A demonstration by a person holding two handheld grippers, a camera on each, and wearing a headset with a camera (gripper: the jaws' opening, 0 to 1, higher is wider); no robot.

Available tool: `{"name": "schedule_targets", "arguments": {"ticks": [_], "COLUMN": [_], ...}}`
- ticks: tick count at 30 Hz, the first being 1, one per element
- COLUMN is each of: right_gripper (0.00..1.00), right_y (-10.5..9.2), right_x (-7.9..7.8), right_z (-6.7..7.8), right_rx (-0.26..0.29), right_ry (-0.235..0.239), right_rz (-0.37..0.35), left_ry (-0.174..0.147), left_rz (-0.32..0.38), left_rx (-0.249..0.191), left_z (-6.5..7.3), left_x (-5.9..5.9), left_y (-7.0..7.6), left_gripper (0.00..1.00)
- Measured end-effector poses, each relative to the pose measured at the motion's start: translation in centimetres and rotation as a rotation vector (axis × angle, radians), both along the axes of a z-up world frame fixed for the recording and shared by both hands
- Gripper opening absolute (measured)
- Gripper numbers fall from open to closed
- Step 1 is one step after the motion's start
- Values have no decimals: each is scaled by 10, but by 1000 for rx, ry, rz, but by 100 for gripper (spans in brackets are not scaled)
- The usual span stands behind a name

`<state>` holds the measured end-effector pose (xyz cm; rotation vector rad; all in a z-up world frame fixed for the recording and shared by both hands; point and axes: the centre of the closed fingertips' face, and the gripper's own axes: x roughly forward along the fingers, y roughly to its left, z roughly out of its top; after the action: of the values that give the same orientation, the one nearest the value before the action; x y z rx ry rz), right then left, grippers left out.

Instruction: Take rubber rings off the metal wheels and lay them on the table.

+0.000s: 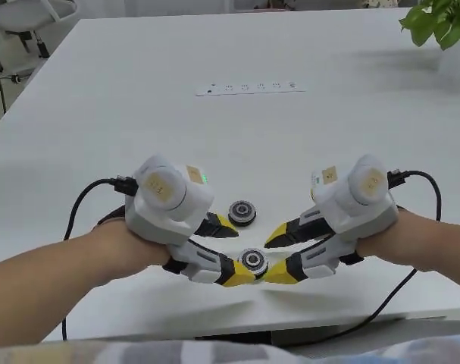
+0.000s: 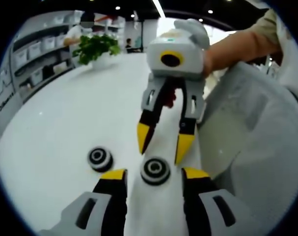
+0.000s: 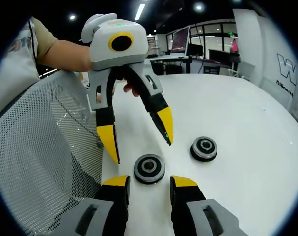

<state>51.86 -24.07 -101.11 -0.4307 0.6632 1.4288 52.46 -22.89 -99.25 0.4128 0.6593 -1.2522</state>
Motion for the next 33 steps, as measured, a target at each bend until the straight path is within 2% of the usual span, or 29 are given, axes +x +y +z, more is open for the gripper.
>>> {"name": "schedule_targets", "arguments": {"ticks": [16,21,27,31,33], "right_gripper": [29,29,28,26,26], "right_y": [0,0,1,1,1], "right_x": [0,0,0,0,1], "right_z": [0,-1,-2,-1,0], "right_rx": [21,23,32,46,51], "right_ry": [29,39,61,77,82], "right_rz": [-30,-34,-49,-63,-69], "left_ry": [11,19,2,-35,-43], "left_rz": [-11,12,20,9,12], "left_rx": [1,-7,-9,-1,8], "left_z": [-7,-9,-10,-10,-11], "left_x": [-4,-3,-3,-3,-2], "left_y": [-10,-10,-10,-11,-11], "left_gripper": [30,26,21,18,17]}}
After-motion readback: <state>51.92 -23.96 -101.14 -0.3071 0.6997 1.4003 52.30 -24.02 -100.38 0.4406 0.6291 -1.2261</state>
